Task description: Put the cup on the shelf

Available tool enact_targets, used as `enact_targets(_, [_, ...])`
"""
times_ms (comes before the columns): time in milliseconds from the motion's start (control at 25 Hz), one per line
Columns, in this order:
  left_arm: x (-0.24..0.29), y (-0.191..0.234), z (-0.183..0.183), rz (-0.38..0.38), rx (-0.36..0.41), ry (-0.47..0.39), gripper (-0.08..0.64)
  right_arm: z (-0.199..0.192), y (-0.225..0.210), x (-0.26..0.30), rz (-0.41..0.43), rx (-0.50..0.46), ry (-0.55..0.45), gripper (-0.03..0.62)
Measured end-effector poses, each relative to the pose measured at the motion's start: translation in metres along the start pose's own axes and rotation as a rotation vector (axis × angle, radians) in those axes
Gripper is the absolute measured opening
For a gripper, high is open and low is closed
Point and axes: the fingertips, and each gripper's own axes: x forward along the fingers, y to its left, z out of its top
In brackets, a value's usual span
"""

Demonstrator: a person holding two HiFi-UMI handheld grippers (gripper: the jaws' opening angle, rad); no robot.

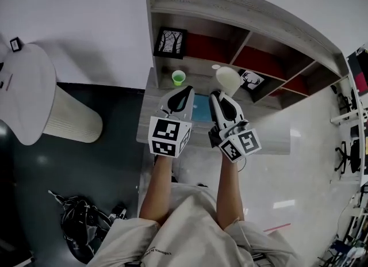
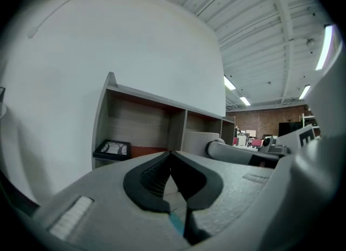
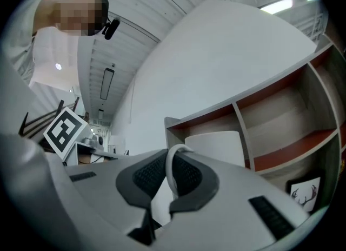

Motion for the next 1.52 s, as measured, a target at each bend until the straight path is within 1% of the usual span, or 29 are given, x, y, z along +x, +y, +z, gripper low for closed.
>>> enact_targets(80, [0.003, 0.003, -0.003, -0.025, 0.012, 0.014, 0.011, -0.004, 0.0, 0.006, -0.013, -0.007, 0.002, 0.031])
enact_targets(280, [-0.001, 0.018, -0.003, -0.071, -0.007, 0.004, 0.011, -0.012, 0.002, 0.018, -0.07, -0.022, 0.018, 0.031])
enact_targets(520, [0.001, 0.029, -0.002, -0.092, 0.029, 0.034, 0.011, -0.007, 0.007, 0.029, -0.079, -0.035, 0.005, 0.031])
enact_targets(720, [0.004, 0.03, 0.006, -0.12, 0.045, 0.028, 0.011, -0.001, 0.001, 0.045, -0.084, -0.051, 0.0, 0.031])
enact_targets(800, [0.003, 0.034, 0.009, -0.116, 0.068, 0.033, 0.011, 0.0, -0.002, 0.052, -0.084, -0.045, -0.01, 0.031])
enact_targets(880, [0.002, 0.042, 0.008, -0.095, 0.087, 0.052, 0.011, -0.004, -0.004, 0.059, -0.078, -0.047, -0.005, 0.032])
enact_targets(1040, [0.0, 0.061, 0.008, -0.049, 0.086, 0.079, 0.011, -0.017, -0.009, 0.073, -0.069, -0.039, 0.02, 0.032])
enact_targets(1200, [0.002, 0.077, 0.011, -0.026, 0.088, 0.075, 0.011, -0.024, -0.011, 0.089, -0.055, -0.036, 0.022, 0.032])
enact_targets(1320, [0.013, 0.081, 0.012, -0.03, 0.095, 0.077, 0.011, -0.022, -0.016, 0.099, -0.03, -0.034, 0.015, 0.032])
enact_targets(1400, [0.021, 0.079, 0.018, -0.038, 0.101, 0.067, 0.011, -0.022, -0.024, 0.105, -0.029, -0.037, 0.024, 0.032])
enact_targets(1520, [0.034, 0.082, 0.033, -0.028, 0.12, 0.042, 0.011, -0.026, -0.038, 0.112, -0.037, -0.049, 0.042, 0.032])
